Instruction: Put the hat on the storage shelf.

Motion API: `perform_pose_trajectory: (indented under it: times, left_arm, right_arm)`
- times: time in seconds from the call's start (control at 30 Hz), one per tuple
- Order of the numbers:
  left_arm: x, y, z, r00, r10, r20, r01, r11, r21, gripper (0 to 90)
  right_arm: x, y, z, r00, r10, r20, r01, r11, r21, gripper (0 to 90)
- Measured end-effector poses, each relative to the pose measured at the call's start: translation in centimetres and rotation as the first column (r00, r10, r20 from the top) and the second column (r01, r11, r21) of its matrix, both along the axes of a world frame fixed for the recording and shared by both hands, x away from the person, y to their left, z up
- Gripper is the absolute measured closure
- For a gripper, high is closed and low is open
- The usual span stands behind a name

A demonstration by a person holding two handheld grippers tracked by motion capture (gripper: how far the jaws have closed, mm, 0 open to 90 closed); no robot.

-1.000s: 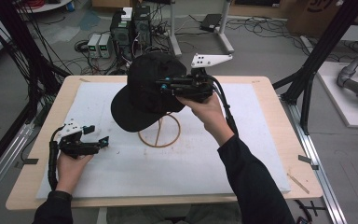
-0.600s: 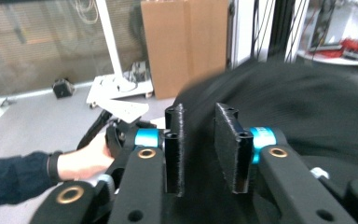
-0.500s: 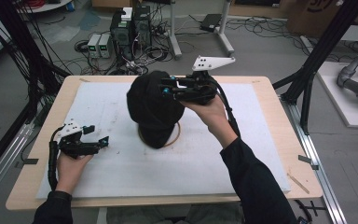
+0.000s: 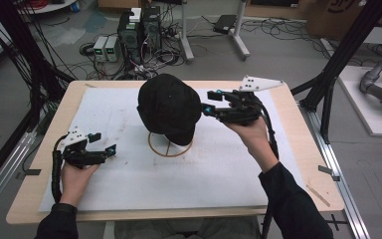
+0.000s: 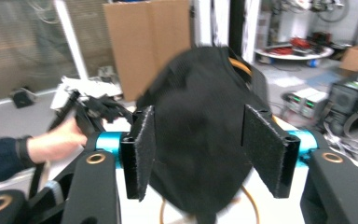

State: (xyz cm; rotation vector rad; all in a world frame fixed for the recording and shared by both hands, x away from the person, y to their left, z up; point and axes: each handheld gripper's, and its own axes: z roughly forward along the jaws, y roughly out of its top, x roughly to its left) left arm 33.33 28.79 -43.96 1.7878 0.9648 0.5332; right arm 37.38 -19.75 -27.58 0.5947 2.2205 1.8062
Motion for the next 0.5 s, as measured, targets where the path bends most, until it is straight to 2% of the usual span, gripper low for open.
perform_pose_trajectory:
  times: [0.27, 0.4, 0.5]
  left_arm:
    - [-0.1, 0.0, 0.1, 1.0000, -0.005, -0.004, 0.005, 1.0000, -0.003, 19.1]
    - [-0.2, -0.1, 0.2, 0.9999, -0.011, -0.003, 0.011, 0.9999, -0.002, 19.0]
    - [-0.3, -0.1, 0.3, 0.9999, -0.011, -0.002, 0.011, 0.9999, -0.005, 19.0]
  right_arm:
    - [-1.6, -4.5, -2.6, 0.9962, -0.085, -0.016, 0.085, 0.996, -0.017, 37.3]
    - [-2.4, -6.0, -4.0, 0.9928, -0.112, -0.042, 0.112, 0.994, -0.014, 34.5]
    - [-3.0, -6.7, -5.0, 0.9898, -0.135, -0.043, 0.135, 0.991, -0.023, 32.6]
